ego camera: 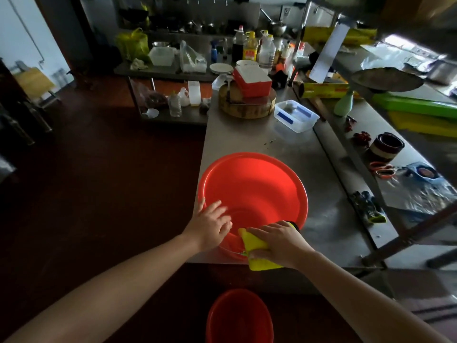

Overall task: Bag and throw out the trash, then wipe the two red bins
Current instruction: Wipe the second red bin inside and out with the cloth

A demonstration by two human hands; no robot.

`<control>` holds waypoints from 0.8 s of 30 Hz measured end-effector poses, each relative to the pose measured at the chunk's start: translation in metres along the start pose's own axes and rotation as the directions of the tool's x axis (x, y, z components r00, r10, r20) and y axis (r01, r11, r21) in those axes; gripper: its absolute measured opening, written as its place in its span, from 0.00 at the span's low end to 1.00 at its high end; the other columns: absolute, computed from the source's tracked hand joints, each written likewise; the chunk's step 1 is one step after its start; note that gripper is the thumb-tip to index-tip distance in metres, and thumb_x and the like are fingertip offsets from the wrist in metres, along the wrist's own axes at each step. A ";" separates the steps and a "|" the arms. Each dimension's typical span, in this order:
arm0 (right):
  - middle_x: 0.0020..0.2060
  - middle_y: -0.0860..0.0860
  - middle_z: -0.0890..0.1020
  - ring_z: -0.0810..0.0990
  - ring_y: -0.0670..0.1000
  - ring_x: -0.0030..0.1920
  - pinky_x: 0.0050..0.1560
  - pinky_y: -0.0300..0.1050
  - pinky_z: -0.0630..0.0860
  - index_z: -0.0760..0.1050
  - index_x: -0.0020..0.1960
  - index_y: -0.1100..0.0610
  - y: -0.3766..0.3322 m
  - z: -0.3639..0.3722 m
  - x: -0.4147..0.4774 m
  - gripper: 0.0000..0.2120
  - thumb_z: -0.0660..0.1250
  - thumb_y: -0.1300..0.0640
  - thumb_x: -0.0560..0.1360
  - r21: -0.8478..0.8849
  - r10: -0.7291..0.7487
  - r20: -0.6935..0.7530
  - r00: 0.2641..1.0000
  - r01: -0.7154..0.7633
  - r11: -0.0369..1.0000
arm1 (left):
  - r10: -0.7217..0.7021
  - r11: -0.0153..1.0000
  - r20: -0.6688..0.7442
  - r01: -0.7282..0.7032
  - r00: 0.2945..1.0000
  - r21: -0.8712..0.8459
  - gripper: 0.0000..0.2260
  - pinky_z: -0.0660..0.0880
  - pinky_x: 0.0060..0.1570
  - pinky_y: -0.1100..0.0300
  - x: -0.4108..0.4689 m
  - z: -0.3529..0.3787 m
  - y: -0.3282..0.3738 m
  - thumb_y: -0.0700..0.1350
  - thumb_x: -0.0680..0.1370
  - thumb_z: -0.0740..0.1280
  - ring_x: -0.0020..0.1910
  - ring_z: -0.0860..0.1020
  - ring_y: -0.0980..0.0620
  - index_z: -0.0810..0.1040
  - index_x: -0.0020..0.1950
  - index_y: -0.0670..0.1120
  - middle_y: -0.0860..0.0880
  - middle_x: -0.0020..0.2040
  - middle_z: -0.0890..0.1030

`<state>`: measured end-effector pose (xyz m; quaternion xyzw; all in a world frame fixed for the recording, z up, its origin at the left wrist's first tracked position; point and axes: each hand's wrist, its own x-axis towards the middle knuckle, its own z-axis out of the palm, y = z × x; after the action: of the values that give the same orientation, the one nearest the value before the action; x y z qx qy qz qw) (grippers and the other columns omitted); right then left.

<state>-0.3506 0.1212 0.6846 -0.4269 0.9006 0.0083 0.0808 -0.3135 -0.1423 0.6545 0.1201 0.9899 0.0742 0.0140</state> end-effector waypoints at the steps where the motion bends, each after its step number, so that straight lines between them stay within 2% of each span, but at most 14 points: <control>1: 0.67 0.42 0.78 0.78 0.51 0.65 0.67 0.51 0.68 0.61 0.79 0.39 -0.001 0.001 -0.002 0.40 0.47 0.21 0.73 0.013 -0.003 -0.007 1.000 0.004 1.000 | 0.042 0.999 0.051 -0.043 0.998 0.027 0.30 0.33 0.75 0.37 -0.004 -0.001 -0.002 0.64 0.82 0.42 0.80 0.55 0.48 0.73 0.72 0.53 0.51 0.75 0.70; 5: 0.64 0.40 0.80 0.77 0.48 0.64 0.66 0.47 0.66 0.61 0.78 0.36 -0.004 0.004 -0.008 0.38 0.47 0.20 0.72 0.073 0.011 0.008 1.000 -0.011 0.997 | 0.240 0.950 0.200 -0.272 0.950 0.151 0.34 0.39 0.77 0.39 -0.011 -0.016 -0.017 0.72 0.79 0.44 0.75 0.65 0.51 0.72 0.72 0.53 0.53 0.69 0.76; 10: 0.64 0.44 0.81 0.77 0.51 0.65 0.65 0.50 0.67 0.60 0.77 0.32 -0.011 0.001 -0.009 0.37 0.44 0.21 0.71 0.103 0.004 0.132 0.991 -0.018 0.994 | 0.369 0.875 0.294 -0.436 0.882 0.210 0.30 0.56 0.76 0.45 -0.028 -0.019 -0.008 0.70 0.80 0.48 0.67 0.74 0.47 0.72 0.71 0.54 0.50 0.65 0.79; 12: 0.64 0.46 0.81 0.76 0.53 0.65 0.64 0.50 0.68 0.62 0.75 0.33 -0.016 0.001 -0.012 0.34 0.47 0.23 0.73 0.095 0.013 0.174 0.985 -0.030 0.995 | 0.417 0.842 0.235 -0.471 0.878 0.264 0.29 0.64 0.72 0.46 -0.040 -0.011 -0.004 0.70 0.80 0.50 0.63 0.78 0.46 0.75 0.68 0.53 0.49 0.62 0.81; 15: 0.62 0.50 0.81 0.78 0.57 0.64 0.62 0.51 0.71 0.70 0.70 0.39 -0.027 0.005 -0.010 0.29 0.51 0.27 0.77 0.088 0.058 0.316 0.947 -0.090 0.992 | 0.520 0.788 0.078 -0.513 0.851 0.340 0.23 0.76 0.60 0.52 -0.059 0.000 0.000 0.70 0.77 0.59 0.49 0.83 0.49 0.82 0.56 0.54 0.52 0.50 0.85; 19: 0.64 0.55 0.80 0.77 0.59 0.63 0.62 0.52 0.72 0.75 0.66 0.49 -0.044 0.021 -0.003 0.31 0.49 0.29 0.79 0.151 0.120 0.480 0.869 -0.216 0.965 | 0.547 0.778 0.027 -0.521 0.836 0.352 0.23 0.76 0.51 0.54 -0.077 0.015 0.004 0.69 0.78 0.58 0.42 0.81 0.49 0.82 0.50 0.54 0.53 0.43 0.83; 22: 0.68 0.57 0.77 0.74 0.61 0.68 0.68 0.51 0.66 0.75 0.68 0.51 -0.056 0.034 -0.002 0.28 0.49 0.34 0.83 0.122 0.114 0.460 0.881 -0.190 0.974 | 0.562 0.763 -0.022 -0.508 0.827 0.399 0.21 0.75 0.48 0.53 -0.089 0.026 0.011 0.68 0.78 0.61 0.41 0.79 0.49 0.82 0.48 0.53 0.52 0.42 0.82; 24: 0.70 0.56 0.75 0.71 0.60 0.71 0.70 0.54 0.65 0.71 0.71 0.50 -0.062 0.044 -0.001 0.24 0.48 0.39 0.85 0.016 0.108 0.482 0.869 -0.133 0.991 | 0.562 0.766 -0.052 -0.496 0.825 0.409 0.21 0.74 0.48 0.53 -0.094 0.034 0.017 0.68 0.77 0.62 0.40 0.78 0.49 0.82 0.48 0.52 0.51 0.41 0.81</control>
<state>-0.2961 0.0864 0.6445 -0.3524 0.8772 0.0969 0.3113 -0.2171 -0.1434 0.6246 0.3885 0.9078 -0.1072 -0.1160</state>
